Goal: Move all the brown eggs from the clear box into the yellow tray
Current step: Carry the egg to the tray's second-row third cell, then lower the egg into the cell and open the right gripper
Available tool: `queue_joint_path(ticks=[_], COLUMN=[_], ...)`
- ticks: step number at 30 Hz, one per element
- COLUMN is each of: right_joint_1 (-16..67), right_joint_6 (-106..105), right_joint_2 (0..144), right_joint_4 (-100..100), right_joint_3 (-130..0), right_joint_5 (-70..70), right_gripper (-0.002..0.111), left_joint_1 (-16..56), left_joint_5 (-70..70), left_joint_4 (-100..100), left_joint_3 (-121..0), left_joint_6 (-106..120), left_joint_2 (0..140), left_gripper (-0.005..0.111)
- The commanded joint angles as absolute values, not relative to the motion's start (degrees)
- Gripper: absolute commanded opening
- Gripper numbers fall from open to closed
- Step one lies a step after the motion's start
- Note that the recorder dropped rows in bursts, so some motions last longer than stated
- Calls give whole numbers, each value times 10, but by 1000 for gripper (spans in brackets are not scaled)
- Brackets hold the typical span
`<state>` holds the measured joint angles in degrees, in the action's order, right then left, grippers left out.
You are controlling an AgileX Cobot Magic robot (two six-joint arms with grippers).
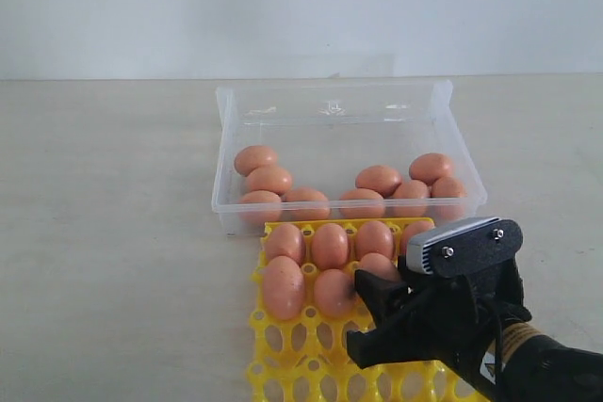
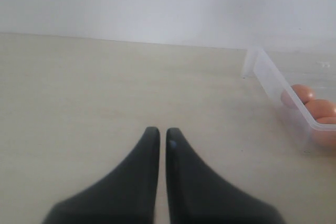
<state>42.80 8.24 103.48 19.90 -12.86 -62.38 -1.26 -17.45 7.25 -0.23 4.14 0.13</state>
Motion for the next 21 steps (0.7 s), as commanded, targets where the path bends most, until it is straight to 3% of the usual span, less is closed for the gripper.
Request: queue_joint_path(ticks=[1, 3, 7, 10, 13, 18, 20, 21], right_joint_1=[429, 429, 429, 429, 429, 429, 429, 429], right_joint_6=[92, 92, 92, 74, 29, -3, 0, 22], right_joint_2=[1036, 1036, 1036, 1036, 1033, 940, 888, 850], right_joint_4=[192, 189, 189, 189, 189, 228, 226, 219], right_joint_3=[-127, -127, -127, -127, -127, -133, -133, -133], right_joint_5=[-609, -609, -609, -628, -700, -700, -663, -528], right_gripper=[3, 12, 42, 56, 55, 55, 40, 17], left_joint_1=[-11, -11, -11, -11, -11, -11, -11, -11], left_joint_5=[-167, -167, -167, -167, -167, -167, -167, -167], left_joint_4=[70, 70, 70, 70, 70, 70, 70, 70], left_joint_3=[0, 0, 0, 0, 0, 0, 0, 0], left_joint_6=[44, 44, 44, 44, 44, 44, 44, 44], left_joint_2=[0, 0, 0, 0, 0, 0, 0, 0], left_gripper=[4, 4, 4, 4, 4, 4, 4, 4])
